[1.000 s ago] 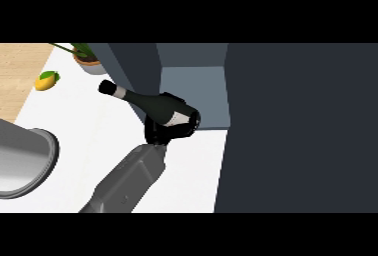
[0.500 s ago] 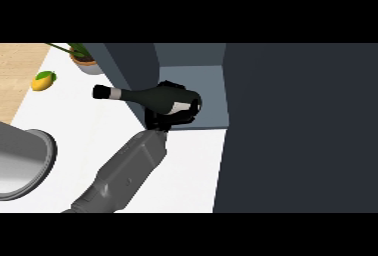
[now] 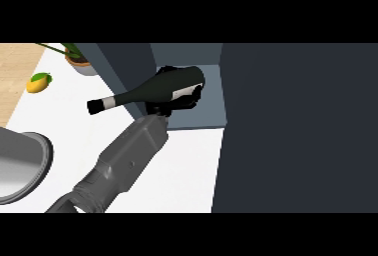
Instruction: Pick up the wine, place it into the cabinet and close the cabinet
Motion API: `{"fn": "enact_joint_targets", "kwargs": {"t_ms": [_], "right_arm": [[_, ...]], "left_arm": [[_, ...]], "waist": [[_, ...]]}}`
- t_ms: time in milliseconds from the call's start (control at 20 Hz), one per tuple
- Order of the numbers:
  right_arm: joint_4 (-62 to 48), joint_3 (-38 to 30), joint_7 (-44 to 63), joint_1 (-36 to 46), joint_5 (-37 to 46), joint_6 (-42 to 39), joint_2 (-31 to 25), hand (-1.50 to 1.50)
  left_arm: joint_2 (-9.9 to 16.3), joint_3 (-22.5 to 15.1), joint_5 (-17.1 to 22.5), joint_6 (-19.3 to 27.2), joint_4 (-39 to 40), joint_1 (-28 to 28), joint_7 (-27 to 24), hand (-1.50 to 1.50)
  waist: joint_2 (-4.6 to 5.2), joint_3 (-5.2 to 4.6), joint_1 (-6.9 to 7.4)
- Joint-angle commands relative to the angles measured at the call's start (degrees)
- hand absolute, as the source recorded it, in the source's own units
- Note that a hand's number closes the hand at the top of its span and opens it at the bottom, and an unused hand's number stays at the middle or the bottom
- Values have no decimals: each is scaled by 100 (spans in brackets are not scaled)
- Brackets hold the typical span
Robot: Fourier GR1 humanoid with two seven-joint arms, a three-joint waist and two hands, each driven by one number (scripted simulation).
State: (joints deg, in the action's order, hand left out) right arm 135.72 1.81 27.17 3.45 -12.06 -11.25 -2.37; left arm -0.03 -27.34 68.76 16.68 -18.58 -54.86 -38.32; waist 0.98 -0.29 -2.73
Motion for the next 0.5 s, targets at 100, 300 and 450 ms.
{"fn": "enact_joint_targets", "kwargs": {"t_ms": [100,300,450], "right_arm": [[87,-55,24,-7,-91,11,-14,-150],[-32,164,-51,93,-36,-52,40,-150],[-140,100,-171,171,-68,-89,34,-150]], "left_arm": [[3,81,150,81,363,-670,432,150],[3,-31,420,391,150,-642,215,150],[3,-17,415,-126,410,-490,129,150]], "waist": [[-7,25,-89],[30,23,-277],[49,22,-247]]}}
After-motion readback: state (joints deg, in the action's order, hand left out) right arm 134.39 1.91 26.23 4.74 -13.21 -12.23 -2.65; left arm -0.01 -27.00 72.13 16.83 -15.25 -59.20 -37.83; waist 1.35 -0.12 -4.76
